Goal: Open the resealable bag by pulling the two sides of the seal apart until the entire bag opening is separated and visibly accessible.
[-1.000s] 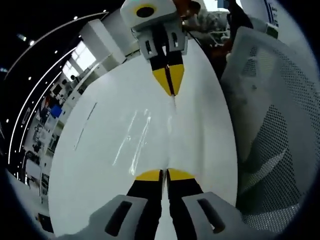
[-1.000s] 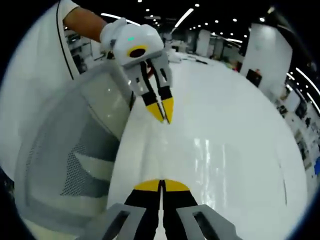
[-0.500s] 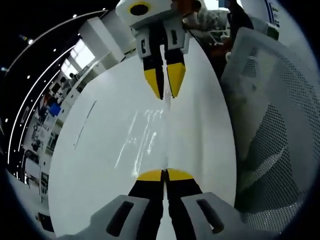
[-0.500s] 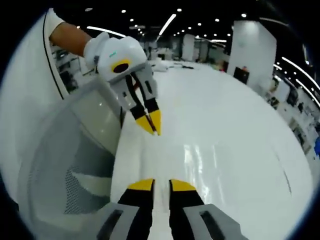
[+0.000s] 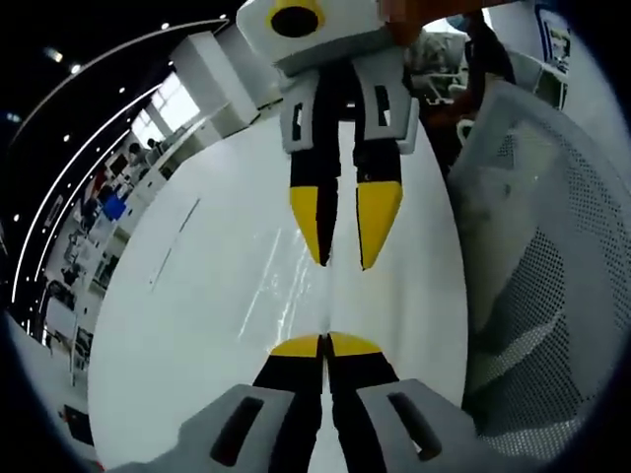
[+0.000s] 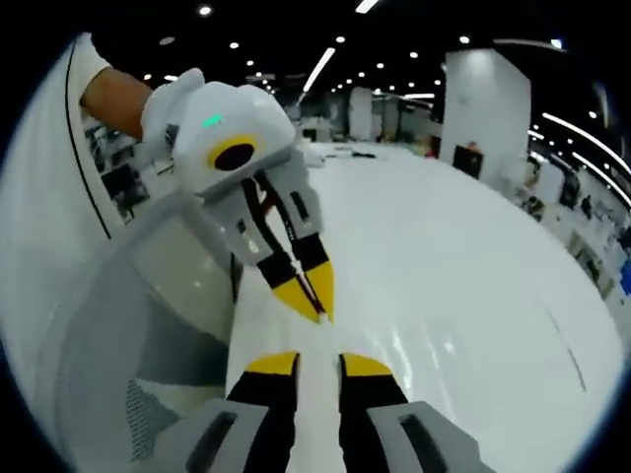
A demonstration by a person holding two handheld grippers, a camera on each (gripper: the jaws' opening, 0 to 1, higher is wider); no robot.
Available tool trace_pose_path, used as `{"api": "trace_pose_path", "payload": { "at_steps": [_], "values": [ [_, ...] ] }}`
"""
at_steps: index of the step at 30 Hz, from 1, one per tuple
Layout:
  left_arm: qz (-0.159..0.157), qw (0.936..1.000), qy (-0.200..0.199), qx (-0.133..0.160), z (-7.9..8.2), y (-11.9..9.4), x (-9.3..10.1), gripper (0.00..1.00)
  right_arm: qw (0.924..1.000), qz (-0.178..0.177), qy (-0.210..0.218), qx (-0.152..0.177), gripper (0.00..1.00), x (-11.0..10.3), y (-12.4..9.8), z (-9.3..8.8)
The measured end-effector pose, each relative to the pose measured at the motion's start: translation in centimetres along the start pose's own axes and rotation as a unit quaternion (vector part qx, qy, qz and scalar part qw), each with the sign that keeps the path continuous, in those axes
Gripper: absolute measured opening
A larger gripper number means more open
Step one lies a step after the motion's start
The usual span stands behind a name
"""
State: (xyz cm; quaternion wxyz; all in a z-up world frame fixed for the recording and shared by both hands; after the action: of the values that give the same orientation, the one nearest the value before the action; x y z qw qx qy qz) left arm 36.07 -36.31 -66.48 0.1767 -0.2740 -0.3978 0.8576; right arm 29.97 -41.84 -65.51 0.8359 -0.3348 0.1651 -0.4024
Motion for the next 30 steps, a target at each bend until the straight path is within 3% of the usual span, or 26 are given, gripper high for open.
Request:
{"api": "trace_pose_path", "payload": {
  "at_steps": [7,10,19,30],
  "values": [
    [-0.003,0.9999,0.01,0.003,0.3,0.0,0.2,0.0,0.9996,-0.015,-0.025,0.002,0.12,0.2,1.1,1.5],
    [-0.004,0.9999,0.012,0.009,0.7,-0.1,0.2,0.0,0.9985,-0.019,-0.047,-0.02,0.1,0.3,1.5,1.3],
    [-0.006,0.9998,0.012,0.013,1.4,-0.4,0.0,0.0,0.9982,-0.02,-0.05,-0.027,0.01,0.5,1.6,1.1],
    [-0.014,0.9994,0.027,0.018,1.1,-0.2,-0.2,0.0,0.997,-0.016,-0.072,-0.025,0.0,0.5,1.6,1.4]
  ]
}}
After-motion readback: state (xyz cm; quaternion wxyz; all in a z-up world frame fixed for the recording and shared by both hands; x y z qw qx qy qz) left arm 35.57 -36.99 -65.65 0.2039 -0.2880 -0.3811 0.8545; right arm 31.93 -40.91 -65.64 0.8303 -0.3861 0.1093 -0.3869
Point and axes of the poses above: the point that each gripper's makers call its tool centre point, and the gripper's own axes: y roughly forward along the fingers, x roughly to its right, z roughly out of its top, the point moved 5 cm from there along -y, roughly backward along the fingers, and after that the axes turned 5 degrees about -x, right-handed, at the moved point
